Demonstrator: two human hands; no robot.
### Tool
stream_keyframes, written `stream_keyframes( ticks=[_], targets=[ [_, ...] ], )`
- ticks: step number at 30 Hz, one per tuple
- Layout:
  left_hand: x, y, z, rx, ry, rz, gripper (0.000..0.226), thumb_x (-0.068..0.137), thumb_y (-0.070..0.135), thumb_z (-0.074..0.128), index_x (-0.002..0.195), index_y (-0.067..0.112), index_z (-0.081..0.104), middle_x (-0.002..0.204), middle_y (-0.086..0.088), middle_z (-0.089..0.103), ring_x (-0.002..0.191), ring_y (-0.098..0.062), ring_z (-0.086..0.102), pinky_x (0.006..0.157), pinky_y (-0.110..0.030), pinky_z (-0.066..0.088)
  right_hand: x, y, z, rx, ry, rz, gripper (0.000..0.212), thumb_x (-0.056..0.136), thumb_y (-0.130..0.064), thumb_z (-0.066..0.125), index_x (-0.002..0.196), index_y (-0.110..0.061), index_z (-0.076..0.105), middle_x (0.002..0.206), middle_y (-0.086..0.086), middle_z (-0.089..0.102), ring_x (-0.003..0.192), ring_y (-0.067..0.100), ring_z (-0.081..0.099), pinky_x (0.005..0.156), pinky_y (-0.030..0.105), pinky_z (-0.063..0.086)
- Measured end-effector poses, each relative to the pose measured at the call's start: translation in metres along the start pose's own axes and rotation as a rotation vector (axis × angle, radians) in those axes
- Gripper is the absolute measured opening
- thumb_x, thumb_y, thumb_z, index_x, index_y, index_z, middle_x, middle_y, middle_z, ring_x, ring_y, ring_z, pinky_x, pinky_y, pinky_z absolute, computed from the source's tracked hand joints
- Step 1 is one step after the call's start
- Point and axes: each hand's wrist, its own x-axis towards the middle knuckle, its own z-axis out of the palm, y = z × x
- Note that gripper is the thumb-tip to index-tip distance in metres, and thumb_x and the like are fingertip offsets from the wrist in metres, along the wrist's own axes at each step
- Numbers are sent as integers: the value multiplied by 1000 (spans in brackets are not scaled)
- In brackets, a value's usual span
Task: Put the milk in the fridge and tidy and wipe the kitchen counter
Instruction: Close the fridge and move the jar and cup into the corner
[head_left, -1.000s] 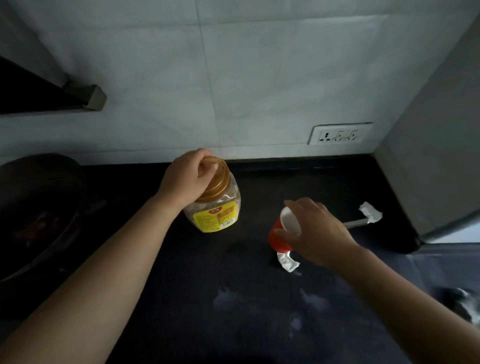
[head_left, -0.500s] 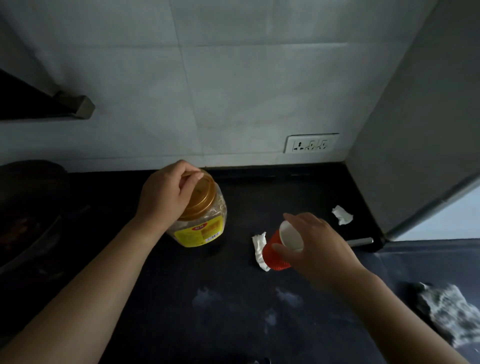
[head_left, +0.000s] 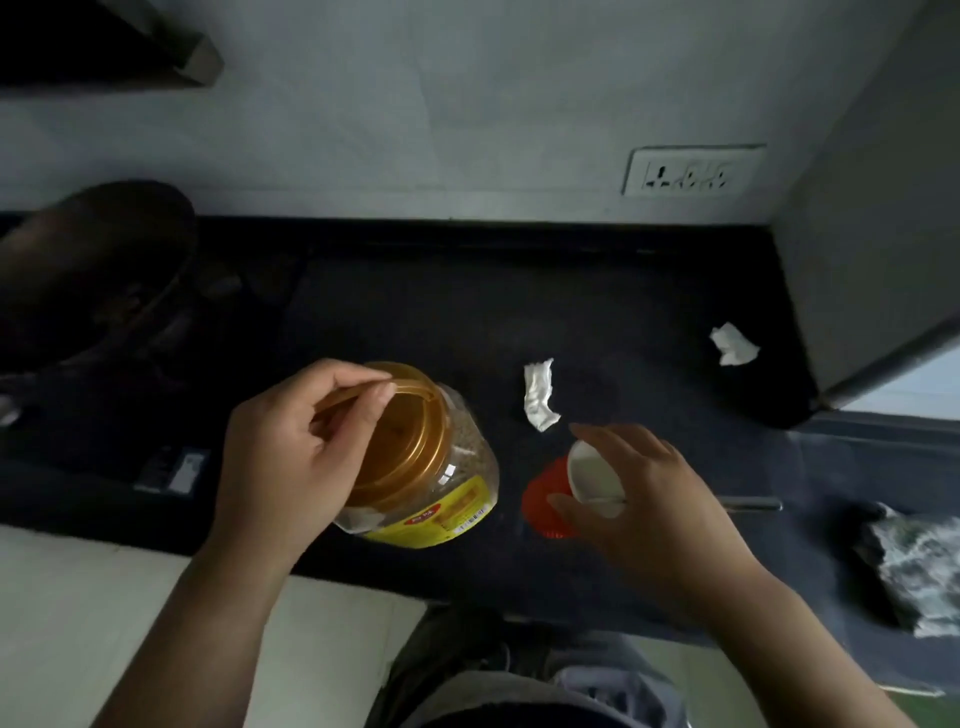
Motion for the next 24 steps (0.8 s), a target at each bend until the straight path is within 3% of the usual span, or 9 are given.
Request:
stream_keyframes(
  ticks=[3,6,14,21,24],
  targets=[
    [-34,5,-12,22,-18,-76,18,84,44,49,97,37,59,95,49,54,94,24,50,71,3,40,-5,-6,12,-7,-83,-67,69,74,-54,62,136,-34,38,132,-11,44,116,12,42,85,24,40],
    [-67,8,-27,24,0,-139,16,82,49,49,94,44,59,97,48,54,96,23,51,70,2,42,-11,-18,26,-11,-134,-131,70,75,-55,62,136,-32,37,133,-9,44,116,14,43,87,27,43],
    [-165,-4,-76,-10,159,-286,16,82,46,54,95,41,62,102,28,62,94,7,60,73,-5,48,-59,-68,73,-78,-252,-237,69,74,-58,56,136,-33,37,134,-10,43,120,14,40,92,28,40],
    [-287,-28,-142,-35,259,-526,21,77,56,49,91,45,61,103,33,60,96,13,57,64,-2,44,-126,-142,147,-122,-368,-326,62,78,-54,59,133,-35,38,133,-12,43,117,11,42,95,31,43],
    [-343,-40,-168,-3,301,-642,13,79,57,60,85,46,60,100,36,58,93,16,55,64,-5,40,-156,-178,187,-131,-413,-362,62,78,-54,59,133,-37,37,133,-12,44,116,11,43,96,32,43]
  ],
)
